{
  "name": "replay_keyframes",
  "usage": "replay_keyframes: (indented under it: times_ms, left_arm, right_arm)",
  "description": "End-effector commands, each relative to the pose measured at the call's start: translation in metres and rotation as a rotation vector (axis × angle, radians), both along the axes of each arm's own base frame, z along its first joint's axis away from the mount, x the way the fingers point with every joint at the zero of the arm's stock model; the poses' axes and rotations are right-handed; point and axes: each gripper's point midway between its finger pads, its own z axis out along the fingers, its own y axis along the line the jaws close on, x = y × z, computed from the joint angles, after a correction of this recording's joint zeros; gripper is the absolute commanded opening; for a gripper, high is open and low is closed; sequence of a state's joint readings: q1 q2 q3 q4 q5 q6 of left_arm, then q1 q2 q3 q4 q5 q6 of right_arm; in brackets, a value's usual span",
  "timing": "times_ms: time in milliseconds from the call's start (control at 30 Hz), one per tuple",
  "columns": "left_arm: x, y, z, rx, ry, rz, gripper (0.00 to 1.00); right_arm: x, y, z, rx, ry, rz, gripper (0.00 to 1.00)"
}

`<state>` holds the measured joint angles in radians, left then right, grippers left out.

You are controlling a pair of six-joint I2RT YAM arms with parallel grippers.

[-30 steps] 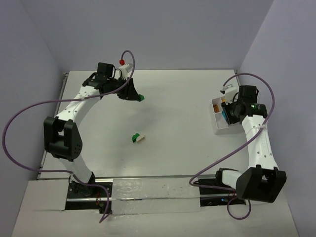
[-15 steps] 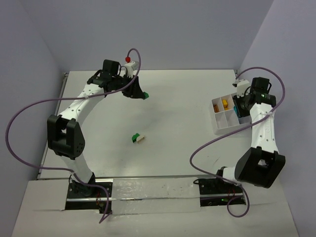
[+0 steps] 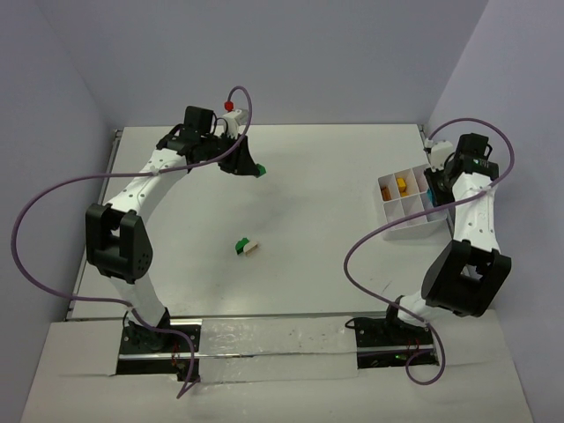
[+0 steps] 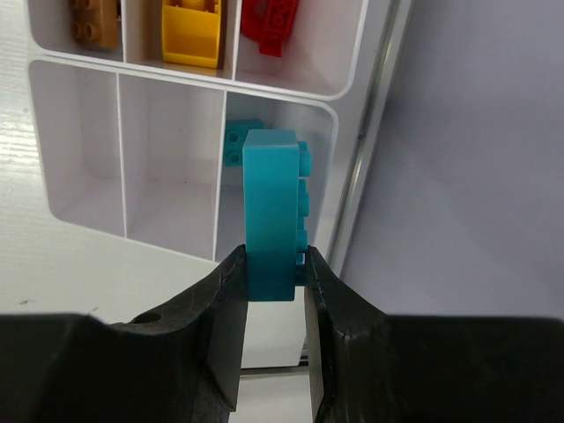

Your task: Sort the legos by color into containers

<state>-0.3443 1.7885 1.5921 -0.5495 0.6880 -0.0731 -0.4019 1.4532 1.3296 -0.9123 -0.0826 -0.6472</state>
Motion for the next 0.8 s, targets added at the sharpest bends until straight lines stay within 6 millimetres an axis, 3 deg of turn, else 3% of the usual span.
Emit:
replay_keyframes:
  times_ms: [0,233,400,633,767]
  left_arm:
    - [0.008,-0.003,0.019,-0.022,-0.058,-0.005,0.0]
    - [0.009,-0.003,0.019,-0.021,-0.055,-0.004,0.0]
    - [0.008,-0.003,0.017,-0.022,-0.051,-0.002,0.0]
    - [0.007,-0.005,0.019,-0.028,-0.053,-0.012,0.0]
    - [-0.001,-0.009,0.02,-0.051,-0.046,-0.051,0.0]
  right_arm:
    - [0.013,-0.012,0.016,-0.051,-0.045,0.002,0.06]
    - [0.016,-0.016,0.011,-0.058,-0.034,0.003,0.2]
    - [0.017,-0.015,0.015,-0.053,-0.045,0.002,0.5]
    - [0.018,-0.003,0.033,0.001,-0.073,0.016,0.62]
    - [0.017,0.016,0.059,0.062,-0.127,0.068,0.65]
